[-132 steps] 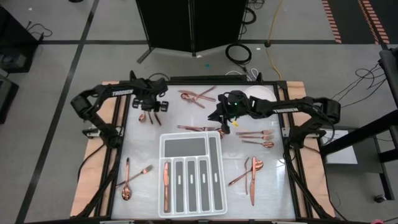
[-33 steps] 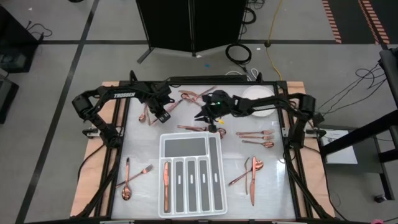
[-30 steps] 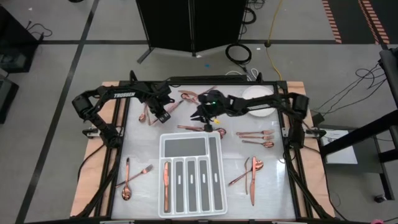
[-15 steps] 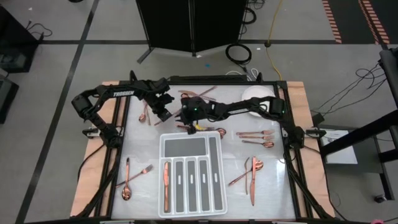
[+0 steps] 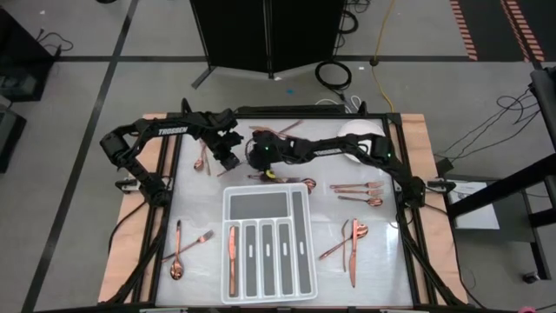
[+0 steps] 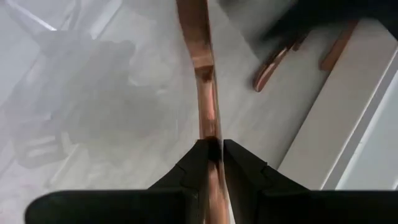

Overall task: Sort silverware
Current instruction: Put the top left knife into the silverware tray

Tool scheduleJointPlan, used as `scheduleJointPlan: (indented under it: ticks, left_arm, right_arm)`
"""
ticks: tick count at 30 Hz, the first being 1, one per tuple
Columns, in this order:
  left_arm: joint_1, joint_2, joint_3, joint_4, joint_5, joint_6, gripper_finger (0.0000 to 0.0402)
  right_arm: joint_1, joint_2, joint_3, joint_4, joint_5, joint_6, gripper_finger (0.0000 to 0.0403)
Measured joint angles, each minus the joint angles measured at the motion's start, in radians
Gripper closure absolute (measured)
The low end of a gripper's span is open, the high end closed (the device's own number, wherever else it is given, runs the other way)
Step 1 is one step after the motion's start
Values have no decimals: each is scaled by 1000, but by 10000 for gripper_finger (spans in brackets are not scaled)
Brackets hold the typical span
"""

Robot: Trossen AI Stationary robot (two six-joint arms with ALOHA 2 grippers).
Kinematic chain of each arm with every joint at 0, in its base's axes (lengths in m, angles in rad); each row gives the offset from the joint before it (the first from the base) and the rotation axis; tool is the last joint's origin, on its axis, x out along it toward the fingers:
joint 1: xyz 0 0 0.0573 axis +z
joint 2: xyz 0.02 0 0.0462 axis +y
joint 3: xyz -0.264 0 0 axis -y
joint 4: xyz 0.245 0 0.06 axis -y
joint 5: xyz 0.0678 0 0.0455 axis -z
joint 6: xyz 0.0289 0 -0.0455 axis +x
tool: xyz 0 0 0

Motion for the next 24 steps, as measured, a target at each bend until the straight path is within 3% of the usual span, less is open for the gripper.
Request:
scheduleJointPlan:
  ticks: [11,15,24]
  left_arm:
    - [0,0,0,2,1,0,352]
    - [0,0,0,3,-1,-4,352]
    - [-50,0,0,73,-120,-133,342]
  right_arm:
    - [8,26,57,-73,-29,-71,247]
    - [5,32,64,-40,-103,-81,247]
    - [-13,41,61,-79,-141,-31,248]
